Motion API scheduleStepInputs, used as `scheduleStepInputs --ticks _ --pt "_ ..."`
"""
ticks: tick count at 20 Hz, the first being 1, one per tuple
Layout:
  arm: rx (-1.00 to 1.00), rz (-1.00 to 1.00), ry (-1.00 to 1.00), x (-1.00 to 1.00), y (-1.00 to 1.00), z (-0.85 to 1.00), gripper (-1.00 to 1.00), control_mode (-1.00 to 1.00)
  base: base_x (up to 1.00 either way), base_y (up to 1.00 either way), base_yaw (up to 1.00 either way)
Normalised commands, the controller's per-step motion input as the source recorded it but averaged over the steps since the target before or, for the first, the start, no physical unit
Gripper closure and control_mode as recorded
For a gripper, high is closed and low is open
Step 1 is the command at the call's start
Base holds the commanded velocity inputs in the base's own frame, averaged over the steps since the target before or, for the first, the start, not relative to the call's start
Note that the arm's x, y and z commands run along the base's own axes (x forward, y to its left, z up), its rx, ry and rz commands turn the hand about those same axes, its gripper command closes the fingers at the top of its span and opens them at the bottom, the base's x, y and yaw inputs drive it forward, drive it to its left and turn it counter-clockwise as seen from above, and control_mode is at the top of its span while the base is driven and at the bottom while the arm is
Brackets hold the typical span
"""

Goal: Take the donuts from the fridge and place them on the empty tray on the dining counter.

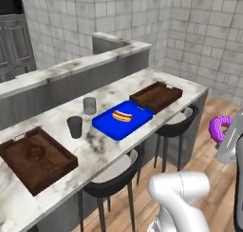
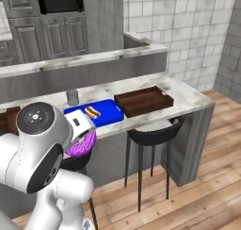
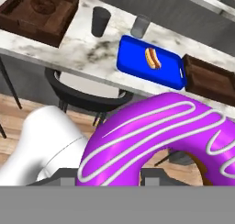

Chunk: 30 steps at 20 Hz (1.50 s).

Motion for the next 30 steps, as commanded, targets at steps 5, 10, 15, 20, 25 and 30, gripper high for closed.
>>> scheduleStepInputs --ticks 5,10,15,20,25,30 --pt "0.00 0.00 0.00 0.00 0.00 0.00 1.00 1.00 0.33 -0.75 0.21" --pt "0.00 0.00 0.00 0.00 0.00 0.00 1.00 1.00 0.56 -0.44 0.19" --pt "0.00 0.00 0.00 0.00 0.00 0.00 1.00 1.00 0.92 -0.21 0.22" --pt "0.00 0.00 0.00 0.00 0.00 0.00 1.00 1.00 1.00 -0.25 0.40" --pt "0.00 0.00 0.00 0.00 0.00 0.00 1.00 1.00 1.00 -0.41 0.47" --pt "0.00 0.00 0.00 0.00 0.00 0.00 1.00 1.00 1.00 -0.58 0.44"
